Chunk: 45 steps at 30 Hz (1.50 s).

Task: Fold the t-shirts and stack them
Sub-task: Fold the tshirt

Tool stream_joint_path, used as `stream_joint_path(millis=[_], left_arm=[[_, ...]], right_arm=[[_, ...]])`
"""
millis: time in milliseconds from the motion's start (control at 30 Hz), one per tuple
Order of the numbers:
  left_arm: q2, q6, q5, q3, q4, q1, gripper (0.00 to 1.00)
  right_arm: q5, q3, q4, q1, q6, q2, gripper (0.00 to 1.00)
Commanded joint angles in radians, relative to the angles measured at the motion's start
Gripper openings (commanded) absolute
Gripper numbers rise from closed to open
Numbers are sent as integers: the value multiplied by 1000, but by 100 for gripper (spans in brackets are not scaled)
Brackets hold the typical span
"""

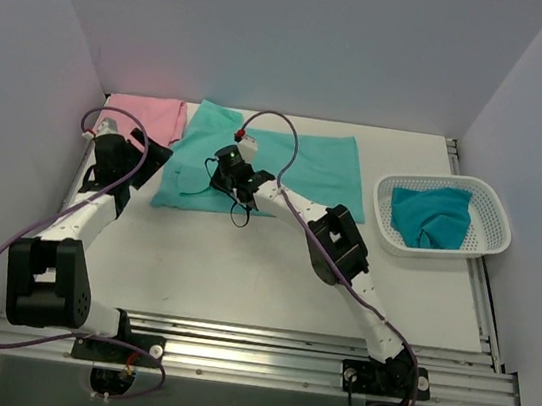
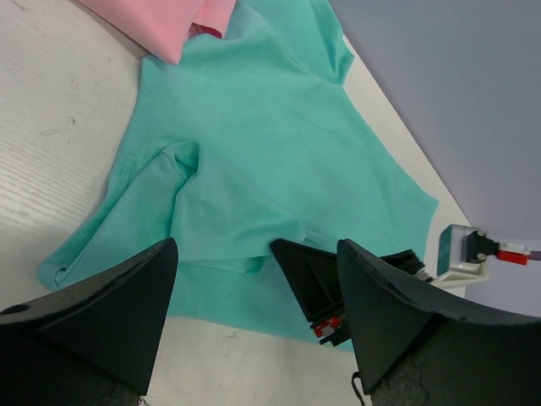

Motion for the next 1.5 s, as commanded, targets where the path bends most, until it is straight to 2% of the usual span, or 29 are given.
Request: stream_joint_path(millis=[0,167,300,367,400,433,467,500,533,600,733,900,1033,1200,1300,1467], left_arm=[[11,2,12,0,53,8,85],[22,5,7,5,53,8,85],[33,10,4,11,51,8,84],[39,13,1,11,51,8,84],[42,13,1,12,51,8,84],[45,14,1,14,50,8,84],[46,16,1,15,48,8,84],[48,16,1,17,48,8,84],[48,16,1,18,45,8,84],[43,18,-2,20,38,8,84],[34,1,-1,14,54,2,84],[59,-9,-1,51,68,-25,84],[188,13,47,127,163,-33,84],[407,-18,228,304,231,-58,84],[511,-48,252,365,269,-114,82],[640,-16,251,495,225,-191,82]], right_arm=[[13,134,-36,-29,-26,7,0],[24,208,26,-87,11,46,0],[-36,258,158,-144,46,166,0],[-79,283,213,-175,72,215,7],[-99,316,260,-186,107,270,18],[-110,338,279,-198,126,298,35],[-146,359,298,-213,141,324,60],[-160,385,318,-219,149,368,99],[-170,436,318,-224,147,382,100],[-182,433,353,-227,140,372,100],[-182,230,492,-227,115,231,100],[-170,-1,505,-230,80,18,100],[-132,-198,508,-227,57,-163,100],[-64,-462,548,-224,32,-361,100],[-65,-545,545,-227,35,-418,100],[-46,-648,559,-226,15,-505,100]])
